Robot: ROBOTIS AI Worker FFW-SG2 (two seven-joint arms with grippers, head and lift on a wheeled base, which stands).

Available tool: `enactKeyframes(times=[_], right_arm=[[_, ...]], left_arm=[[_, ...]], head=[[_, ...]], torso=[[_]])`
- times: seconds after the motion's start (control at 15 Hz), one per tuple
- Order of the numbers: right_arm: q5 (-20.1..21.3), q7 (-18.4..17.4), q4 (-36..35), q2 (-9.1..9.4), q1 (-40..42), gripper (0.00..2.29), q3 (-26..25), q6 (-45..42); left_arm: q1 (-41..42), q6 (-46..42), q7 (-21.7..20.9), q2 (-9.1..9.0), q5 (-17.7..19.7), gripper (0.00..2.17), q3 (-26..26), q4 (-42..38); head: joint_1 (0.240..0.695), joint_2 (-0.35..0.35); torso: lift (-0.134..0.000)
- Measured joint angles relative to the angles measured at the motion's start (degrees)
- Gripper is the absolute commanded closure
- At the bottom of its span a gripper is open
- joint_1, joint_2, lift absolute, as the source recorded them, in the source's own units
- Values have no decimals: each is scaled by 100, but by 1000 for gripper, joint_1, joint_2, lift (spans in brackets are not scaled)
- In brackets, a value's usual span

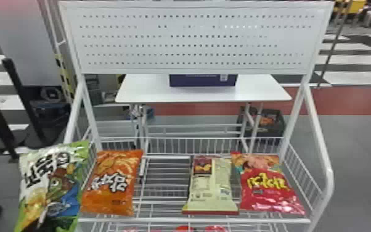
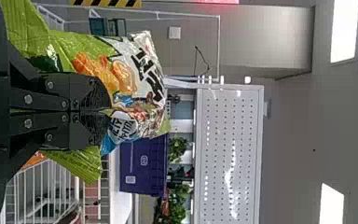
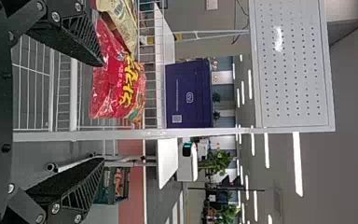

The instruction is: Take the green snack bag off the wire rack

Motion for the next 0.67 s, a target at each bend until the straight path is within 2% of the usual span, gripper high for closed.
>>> enactKeyframes(times=[0.67], right_arm=[[-17, 1, -119, -11, 97, 174, 0, -18]], left_arm=[[0, 15, -43, -2, 27, 1737, -13, -42]], head=[[499, 0]], torso=[[0]])
